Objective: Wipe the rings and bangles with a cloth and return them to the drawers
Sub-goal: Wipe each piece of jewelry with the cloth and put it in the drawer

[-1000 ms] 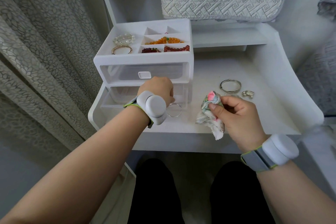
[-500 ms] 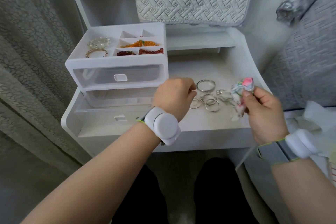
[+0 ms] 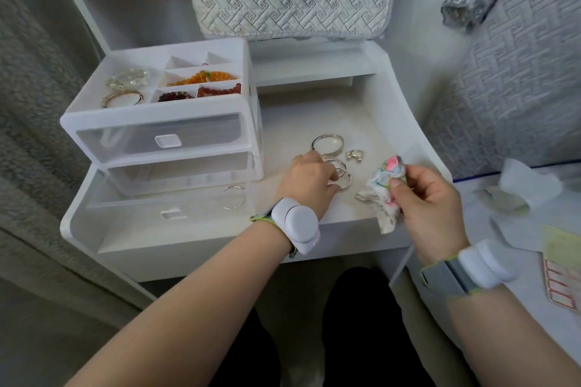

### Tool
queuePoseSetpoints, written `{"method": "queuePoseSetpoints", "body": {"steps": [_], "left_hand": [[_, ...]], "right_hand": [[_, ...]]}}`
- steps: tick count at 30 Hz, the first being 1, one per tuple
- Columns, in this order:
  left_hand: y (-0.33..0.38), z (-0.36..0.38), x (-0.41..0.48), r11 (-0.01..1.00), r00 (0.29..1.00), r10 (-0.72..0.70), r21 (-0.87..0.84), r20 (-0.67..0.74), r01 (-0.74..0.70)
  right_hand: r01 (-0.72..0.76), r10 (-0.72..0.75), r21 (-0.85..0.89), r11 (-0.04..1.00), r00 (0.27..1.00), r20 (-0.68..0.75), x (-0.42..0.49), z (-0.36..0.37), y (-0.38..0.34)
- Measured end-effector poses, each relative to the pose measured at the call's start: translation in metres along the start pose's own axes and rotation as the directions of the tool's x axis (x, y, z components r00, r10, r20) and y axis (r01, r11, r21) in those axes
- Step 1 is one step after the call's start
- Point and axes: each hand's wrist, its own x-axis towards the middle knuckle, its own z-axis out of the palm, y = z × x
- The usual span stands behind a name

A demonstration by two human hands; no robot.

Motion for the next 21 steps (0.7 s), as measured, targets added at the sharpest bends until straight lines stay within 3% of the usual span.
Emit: {"method": "queuePoseSetpoints", "body": {"steps": [8,11,13,17,21], "left_hand": [[-0.004,0.008,0.010,0.997,0.998,0.055,-0.045,0.008,-0.055],[-0.004,0.001,0.008,0.981,0.995,0.051,-0.184,-0.082,-0.066],[-0.002,-0.008,0.005,0.943,0.991,-0.038,-0.334,-0.130,-0.008],[0.001,-0.021,-0.006,0.692,0.978,-0.186,-0.720,-0.096,0.061],[0.004,-0.025,-0.015,0.461,0.984,-0.174,-0.886,-0.030,0.055]], "right_hand": [[-0.019,0.018,0.015,1.000,0.999,0.033,0.001,0.003,0.002],[-0.039,0.039,0.009,0.999,0.997,0.071,0.002,0.003,0.003],[-0.039,0.038,0.005,0.999,0.996,0.081,0.004,0.003,0.002],[0.029,-0.032,0.093,0.995,0.999,0.031,0.010,0.006,-0.006],[0.146,-0.173,0.168,0.975,0.972,0.161,0.006,0.019,-0.017]]}}
